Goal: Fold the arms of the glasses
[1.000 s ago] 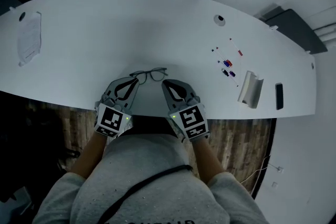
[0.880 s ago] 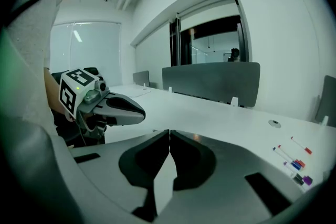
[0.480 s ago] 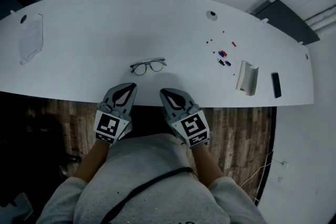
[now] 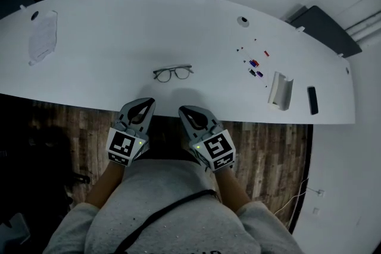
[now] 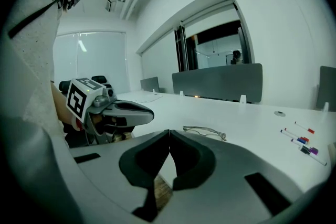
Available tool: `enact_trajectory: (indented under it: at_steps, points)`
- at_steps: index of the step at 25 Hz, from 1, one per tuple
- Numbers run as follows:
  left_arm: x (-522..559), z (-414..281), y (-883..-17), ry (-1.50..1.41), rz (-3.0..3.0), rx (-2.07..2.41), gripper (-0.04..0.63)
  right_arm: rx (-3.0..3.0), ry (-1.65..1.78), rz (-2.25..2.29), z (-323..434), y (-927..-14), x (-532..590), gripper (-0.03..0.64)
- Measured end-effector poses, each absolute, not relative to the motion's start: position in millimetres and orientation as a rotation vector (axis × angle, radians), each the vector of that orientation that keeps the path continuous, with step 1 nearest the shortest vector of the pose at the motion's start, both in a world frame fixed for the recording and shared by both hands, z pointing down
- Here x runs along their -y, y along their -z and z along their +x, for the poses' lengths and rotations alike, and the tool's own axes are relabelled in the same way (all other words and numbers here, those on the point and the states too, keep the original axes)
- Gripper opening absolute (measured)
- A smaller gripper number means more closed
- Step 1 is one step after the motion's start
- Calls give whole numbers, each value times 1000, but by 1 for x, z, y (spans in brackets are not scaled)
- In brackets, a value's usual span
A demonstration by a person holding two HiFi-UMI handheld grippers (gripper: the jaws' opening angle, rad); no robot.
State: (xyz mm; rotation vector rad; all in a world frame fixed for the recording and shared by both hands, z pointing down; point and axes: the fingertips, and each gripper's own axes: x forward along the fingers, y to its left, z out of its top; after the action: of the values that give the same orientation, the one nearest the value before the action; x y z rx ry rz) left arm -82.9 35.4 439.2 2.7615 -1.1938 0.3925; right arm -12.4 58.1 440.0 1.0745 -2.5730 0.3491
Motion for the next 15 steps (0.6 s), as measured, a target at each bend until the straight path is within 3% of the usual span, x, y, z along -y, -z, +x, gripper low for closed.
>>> enact_trajectory:
  at_steps: [15]
  points:
    - [-135,-64,-425,-362,2680,1272,15,2632,-335,1009,8,-418,-156,20]
